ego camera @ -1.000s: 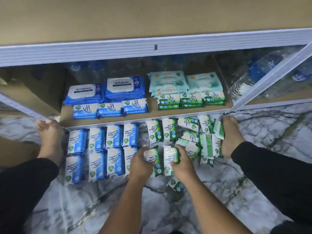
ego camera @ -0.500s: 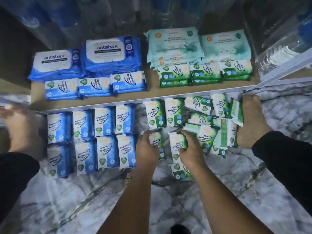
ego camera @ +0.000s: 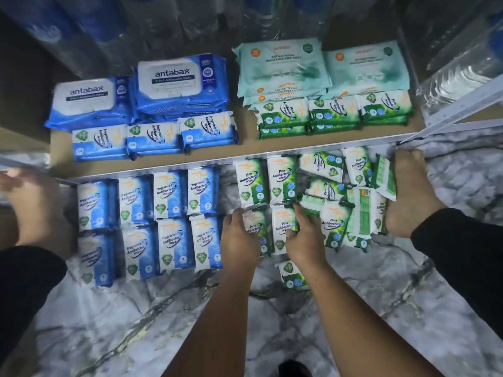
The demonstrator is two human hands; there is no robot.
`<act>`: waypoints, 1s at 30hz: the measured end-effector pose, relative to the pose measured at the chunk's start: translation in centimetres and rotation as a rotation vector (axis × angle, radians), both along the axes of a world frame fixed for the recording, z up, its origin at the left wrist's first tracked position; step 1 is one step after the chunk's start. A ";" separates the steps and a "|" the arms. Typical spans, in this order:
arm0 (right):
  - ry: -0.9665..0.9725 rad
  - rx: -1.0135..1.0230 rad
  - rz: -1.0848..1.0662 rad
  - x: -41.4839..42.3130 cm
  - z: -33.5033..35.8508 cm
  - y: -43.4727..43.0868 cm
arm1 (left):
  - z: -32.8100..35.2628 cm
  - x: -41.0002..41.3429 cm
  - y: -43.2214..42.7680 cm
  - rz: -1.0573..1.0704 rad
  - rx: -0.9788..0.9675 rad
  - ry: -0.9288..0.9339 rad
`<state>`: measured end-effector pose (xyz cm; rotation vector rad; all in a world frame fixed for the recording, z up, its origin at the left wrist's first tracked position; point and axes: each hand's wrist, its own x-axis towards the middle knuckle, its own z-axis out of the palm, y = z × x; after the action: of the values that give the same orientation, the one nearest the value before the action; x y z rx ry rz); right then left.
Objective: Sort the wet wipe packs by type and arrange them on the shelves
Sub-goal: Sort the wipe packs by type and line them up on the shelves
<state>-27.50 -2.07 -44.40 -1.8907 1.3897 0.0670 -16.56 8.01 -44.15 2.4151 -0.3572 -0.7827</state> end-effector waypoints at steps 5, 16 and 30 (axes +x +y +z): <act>0.003 0.003 0.036 0.0 -0.1 0.1 | 0.1 -0.2 -0.2 0.036 -0.019 0.016; -0.047 -0.200 -0.407 -2.6 3.6 -1.4 | 2.5 -0.7 0.4 -0.108 -0.050 -0.114; -0.032 0.125 -0.438 -7.1 3.7 -2.7 | 1.1 -9.7 2.6 -0.922 0.061 -0.321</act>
<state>-34.60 -4.82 -40.70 -1.4466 1.7039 -0.0908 -26.24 10.65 -43.06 2.3741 -1.6593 -0.7473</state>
